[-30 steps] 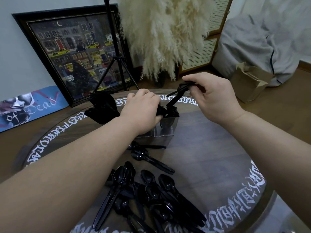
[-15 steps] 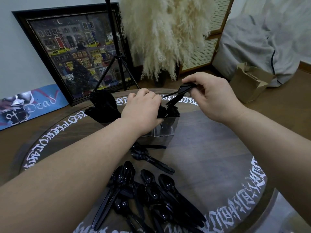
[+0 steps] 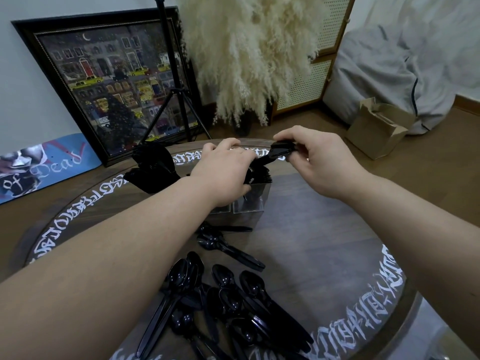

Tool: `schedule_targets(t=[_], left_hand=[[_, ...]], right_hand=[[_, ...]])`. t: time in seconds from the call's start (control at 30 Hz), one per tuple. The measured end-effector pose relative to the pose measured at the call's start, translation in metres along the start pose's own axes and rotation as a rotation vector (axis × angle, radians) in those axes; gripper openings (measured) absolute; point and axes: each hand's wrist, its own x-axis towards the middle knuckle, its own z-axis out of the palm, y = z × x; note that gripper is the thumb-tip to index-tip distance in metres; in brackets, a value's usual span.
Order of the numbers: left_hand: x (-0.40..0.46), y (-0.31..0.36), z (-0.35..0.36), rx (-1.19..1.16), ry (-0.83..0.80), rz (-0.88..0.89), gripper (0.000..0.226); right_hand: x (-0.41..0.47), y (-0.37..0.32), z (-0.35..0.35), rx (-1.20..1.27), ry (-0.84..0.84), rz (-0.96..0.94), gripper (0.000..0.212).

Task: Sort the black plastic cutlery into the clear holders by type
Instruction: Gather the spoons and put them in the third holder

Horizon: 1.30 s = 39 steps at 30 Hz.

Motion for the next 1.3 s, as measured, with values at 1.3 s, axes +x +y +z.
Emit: schedule_targets(t=[1.3], left_hand=[[-0.036,0.007,-0.005,0.090,0.102,-0.036,0.058]], right_hand=[[-0.017,-0.008,0.045,-0.052,-0.288,0.138,0.068]])
